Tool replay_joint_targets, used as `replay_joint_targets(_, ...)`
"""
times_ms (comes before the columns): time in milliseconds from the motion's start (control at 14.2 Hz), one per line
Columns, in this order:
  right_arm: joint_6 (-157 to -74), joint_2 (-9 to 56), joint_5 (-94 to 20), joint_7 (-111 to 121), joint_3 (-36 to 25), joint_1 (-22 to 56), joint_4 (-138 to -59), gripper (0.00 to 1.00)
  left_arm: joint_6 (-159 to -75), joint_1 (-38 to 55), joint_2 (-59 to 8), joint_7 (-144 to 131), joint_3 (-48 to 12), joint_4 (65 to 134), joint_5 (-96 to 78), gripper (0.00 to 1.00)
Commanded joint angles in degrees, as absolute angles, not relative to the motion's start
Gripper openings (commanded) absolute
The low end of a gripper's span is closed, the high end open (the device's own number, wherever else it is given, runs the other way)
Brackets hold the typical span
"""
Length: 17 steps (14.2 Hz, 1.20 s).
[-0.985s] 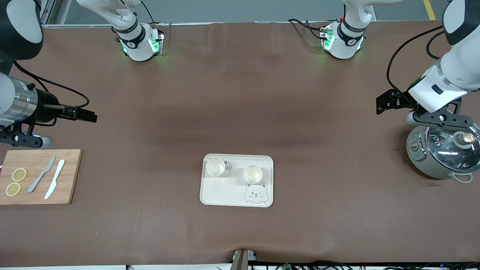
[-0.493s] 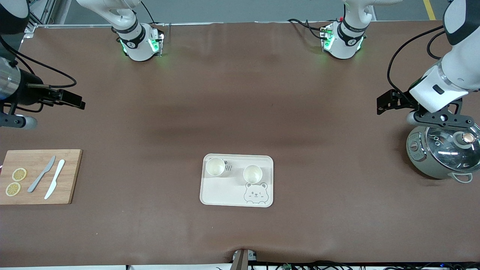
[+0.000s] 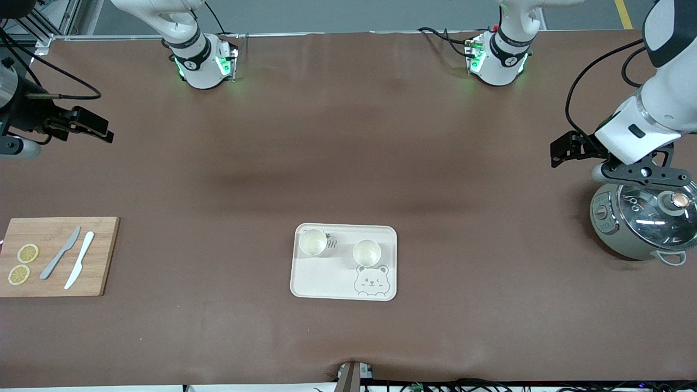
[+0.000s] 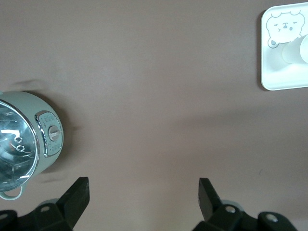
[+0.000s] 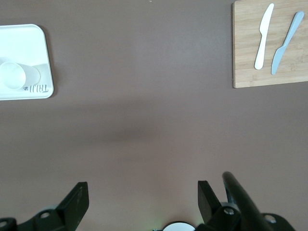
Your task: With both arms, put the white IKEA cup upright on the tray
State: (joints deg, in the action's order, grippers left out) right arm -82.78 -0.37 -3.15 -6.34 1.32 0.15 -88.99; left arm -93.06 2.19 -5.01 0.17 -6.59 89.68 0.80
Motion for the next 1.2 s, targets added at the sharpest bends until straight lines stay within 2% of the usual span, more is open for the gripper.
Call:
replay_joint_targets(0, -83.85, -3.07, -2.46, -4.66, 0.97, -0.44, -92.02, 1.0, -91.85, 1.93, -6.15, 0.97, -6.68, 88.33, 1.85, 1.0)
replay_joint_targets(211, -83.23, -4.04, -2.46, -2.48, -0.7, -0.35, -91.93, 1.0, -91.85, 1.85, -6.24, 0.97, -6.68, 88.42, 1.67, 1.0)
replay_joint_targets(1126, -82.79, -3.6, -2.2, 0.62, -0.79, -0.44, -91.67, 1.0, -91.67, 1.85, -6.24, 0.62, -6.5, 88.24, 1.5, 1.0)
